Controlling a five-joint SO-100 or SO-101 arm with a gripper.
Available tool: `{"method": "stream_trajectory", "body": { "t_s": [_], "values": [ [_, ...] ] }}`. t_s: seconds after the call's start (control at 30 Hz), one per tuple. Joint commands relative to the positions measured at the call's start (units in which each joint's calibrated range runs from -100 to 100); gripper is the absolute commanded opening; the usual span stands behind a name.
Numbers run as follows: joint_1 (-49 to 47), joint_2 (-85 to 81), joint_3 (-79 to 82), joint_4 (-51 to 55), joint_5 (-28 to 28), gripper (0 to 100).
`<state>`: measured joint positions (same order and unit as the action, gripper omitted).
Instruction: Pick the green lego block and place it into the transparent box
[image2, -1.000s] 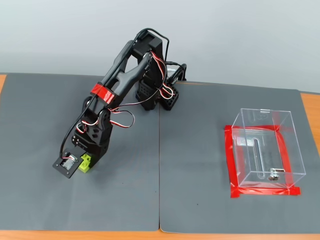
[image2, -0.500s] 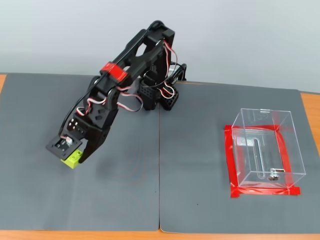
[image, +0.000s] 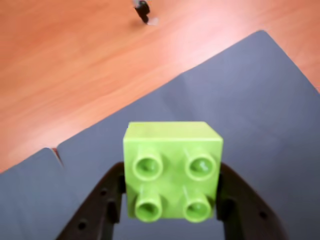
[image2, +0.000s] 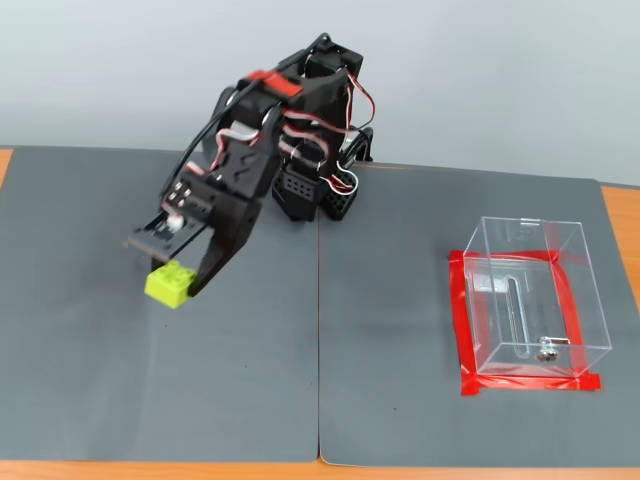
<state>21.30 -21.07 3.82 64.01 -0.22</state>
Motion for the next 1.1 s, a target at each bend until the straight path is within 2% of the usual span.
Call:
{"method": "stream_trajectory", "body": {
  "t_s": [0.0, 0.57, 1.07],
  "values": [
    [-5.59, -2.2, -7.93, 3.27, -0.33, 9],
    [-36.48, -2.12, -8.11, 3.35, 0.19, 8],
    [-60.2, -1.52, -0.79, 2.49, -0.07, 9]
  ]
}}
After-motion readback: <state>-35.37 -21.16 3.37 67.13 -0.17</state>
